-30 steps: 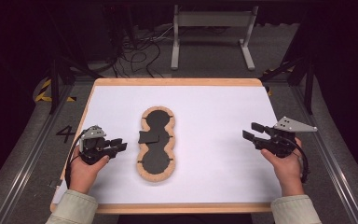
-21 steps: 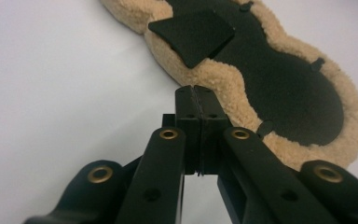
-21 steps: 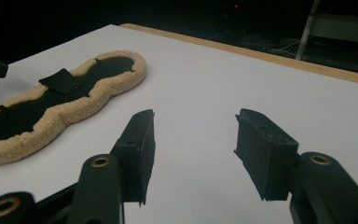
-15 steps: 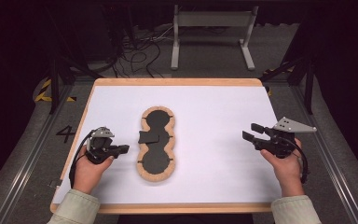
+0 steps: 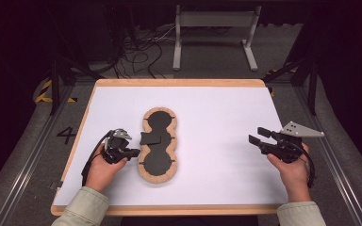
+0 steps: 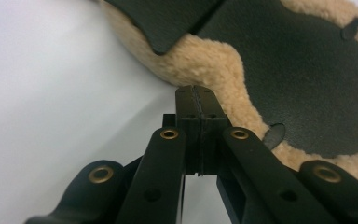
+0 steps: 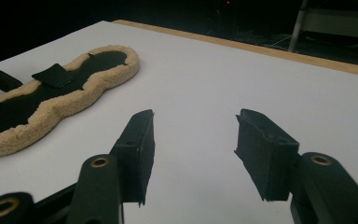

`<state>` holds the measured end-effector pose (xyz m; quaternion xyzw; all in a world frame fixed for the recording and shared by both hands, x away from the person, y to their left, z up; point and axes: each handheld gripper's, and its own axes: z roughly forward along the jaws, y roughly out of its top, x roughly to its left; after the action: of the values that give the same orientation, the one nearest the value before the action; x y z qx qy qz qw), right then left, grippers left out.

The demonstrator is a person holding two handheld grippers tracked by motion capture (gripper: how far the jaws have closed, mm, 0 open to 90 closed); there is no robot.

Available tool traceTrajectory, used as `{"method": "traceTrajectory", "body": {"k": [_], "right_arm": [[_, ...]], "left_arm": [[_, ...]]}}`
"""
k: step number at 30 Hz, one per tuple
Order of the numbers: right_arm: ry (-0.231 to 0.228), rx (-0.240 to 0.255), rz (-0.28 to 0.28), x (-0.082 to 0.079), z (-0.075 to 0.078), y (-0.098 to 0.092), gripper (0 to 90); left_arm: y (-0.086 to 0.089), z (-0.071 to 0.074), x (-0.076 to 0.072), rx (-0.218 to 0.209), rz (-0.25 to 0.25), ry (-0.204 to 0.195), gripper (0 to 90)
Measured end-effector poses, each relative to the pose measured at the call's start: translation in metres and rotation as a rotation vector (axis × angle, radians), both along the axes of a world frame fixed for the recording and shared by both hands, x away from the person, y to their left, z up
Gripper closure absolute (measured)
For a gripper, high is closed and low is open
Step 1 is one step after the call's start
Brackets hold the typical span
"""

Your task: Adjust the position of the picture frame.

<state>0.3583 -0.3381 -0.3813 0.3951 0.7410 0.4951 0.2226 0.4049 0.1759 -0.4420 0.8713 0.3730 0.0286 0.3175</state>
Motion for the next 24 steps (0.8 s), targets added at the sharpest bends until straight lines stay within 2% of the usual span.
{"method": "traceTrajectory", "body": {"k": [1, 2, 3, 5, 6, 11, 13, 14, 16, 17, 18, 20, 22, 24], "right_arm": [[0.003, 0.000, -0.004, -0.001, 0.000, -0.001, 46.7], [0.001, 0.001, -0.005, -0.002, 0.000, -0.002, 46.7], [0.002, 0.000, -0.009, -0.003, 0.000, -0.004, 46.7], [0.001, 0.004, -0.013, -0.004, -0.001, -0.006, 46.7], [0.002, 0.005, -0.016, -0.005, -0.001, -0.007, 46.7], [0.003, 0.005, -0.022, -0.008, -0.001, -0.009, 46.6], [0.004, 0.002, -0.023, -0.009, 0.000, -0.009, 46.5], [0.006, 0.003, -0.025, -0.010, 0.000, -0.009, 46.4], [0.005, 0.004, -0.025, -0.010, 0.000, -0.010, 46.4], [0.002, 0.001, -0.024, -0.011, 0.000, -0.010, 46.4], [0.003, 0.002, -0.025, -0.011, 0.000, -0.010, 46.3], [0.004, 0.000, -0.025, -0.012, 0.000, -0.010, 46.3], [0.006, 0.000, -0.026, -0.012, 0.000, -0.011, 46.3], [0.006, -0.001, -0.029, -0.014, 0.000, -0.011, 46.2]], "left_arm": [[-0.001, 0.000, 0.000, -0.002, 0.002, 0.015, 89.9], [-0.001, 0.000, 0.001, 0.001, -0.006, 0.009, 90.0], [-0.001, 0.000, 0.002, -0.008, -0.012, 0.028, 90.0], [-0.002, 0.000, 0.002, -0.017, -0.013, 0.035, 90.0], [-0.003, -0.001, 0.003, -0.029, -0.033, 0.049, 90.0], [-0.012, 0.001, 0.001, -0.020, -0.073, 0.068, 90.0], [-0.014, 0.000, 0.002, -0.022, -0.090, 0.058, 90.0], [-0.019, 0.001, 0.000, -0.016, -0.098, 0.075, 90.0], [-0.023, 0.002, -0.001, -0.008, -0.112, 0.063, 90.0], [-0.027, 0.002, -0.003, -0.010, -0.118, 0.083, 90.0], [-0.030, 0.002, -0.003, -0.003, -0.140, 0.052, 90.0], [-0.039, 0.003, -0.007, 0.003, -0.155, 0.074, 90.0], [-0.045, 0.003, -0.009, 0.017, -0.168, 0.055, 90.0], [-0.049, 0.003, -0.010, 0.021, -0.179, 0.055, 90.0]]}}
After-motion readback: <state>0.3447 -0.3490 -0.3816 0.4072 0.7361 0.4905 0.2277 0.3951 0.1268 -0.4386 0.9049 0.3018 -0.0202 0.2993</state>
